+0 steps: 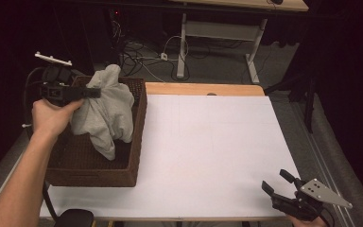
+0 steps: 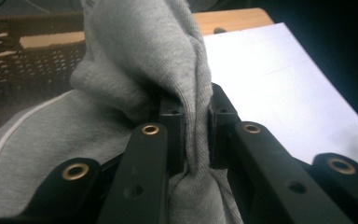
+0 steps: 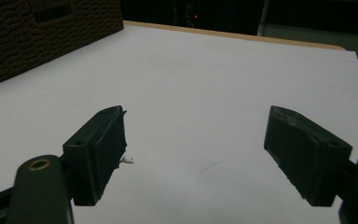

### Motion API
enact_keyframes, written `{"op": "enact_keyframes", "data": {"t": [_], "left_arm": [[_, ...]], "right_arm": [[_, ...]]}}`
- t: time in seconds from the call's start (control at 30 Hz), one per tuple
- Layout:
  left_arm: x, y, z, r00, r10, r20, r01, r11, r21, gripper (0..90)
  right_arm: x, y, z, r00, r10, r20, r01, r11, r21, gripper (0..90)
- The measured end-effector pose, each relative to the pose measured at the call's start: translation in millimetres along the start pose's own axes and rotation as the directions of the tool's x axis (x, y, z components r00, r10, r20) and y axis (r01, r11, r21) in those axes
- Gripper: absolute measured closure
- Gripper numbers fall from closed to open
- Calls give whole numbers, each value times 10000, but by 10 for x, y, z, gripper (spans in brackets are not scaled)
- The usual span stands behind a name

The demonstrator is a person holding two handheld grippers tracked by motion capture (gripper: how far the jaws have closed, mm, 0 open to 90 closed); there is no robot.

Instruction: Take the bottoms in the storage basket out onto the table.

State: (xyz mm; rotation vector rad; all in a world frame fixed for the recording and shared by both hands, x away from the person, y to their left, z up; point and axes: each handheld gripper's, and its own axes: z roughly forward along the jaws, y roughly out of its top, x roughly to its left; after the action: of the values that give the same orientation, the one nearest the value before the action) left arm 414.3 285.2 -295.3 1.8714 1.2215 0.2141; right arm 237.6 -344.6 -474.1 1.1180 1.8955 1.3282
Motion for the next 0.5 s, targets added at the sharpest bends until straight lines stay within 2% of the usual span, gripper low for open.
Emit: {"op": "enact_keyframes", "data": {"t": [0.2,0.27,0.43,0.47,0.5], "left_arm": [[-54,68,-77,9994,12,340,-1,9995,-322,792],[-107,100,-100,9989,182,438,-165,9991,-399,791],[-180,129,-106,9983,271,521,-248,9987,-443,791],[-217,149,-105,9984,439,364,-425,9984,-385,791],[-217,149,-105,9984,439,364,-425,9984,-385,790]], "right_arm": [[-1,0,3,10000,-4,5,4,10000,8,215],[0,0,1,10000,3,0,-3,10000,-18,215],[0,0,3,10000,1,-6,-1,10000,0,215],[0,0,3,10000,5,-3,-5,10000,2,215],[0,0,3,10000,5,-3,-5,10000,2,215]]}}
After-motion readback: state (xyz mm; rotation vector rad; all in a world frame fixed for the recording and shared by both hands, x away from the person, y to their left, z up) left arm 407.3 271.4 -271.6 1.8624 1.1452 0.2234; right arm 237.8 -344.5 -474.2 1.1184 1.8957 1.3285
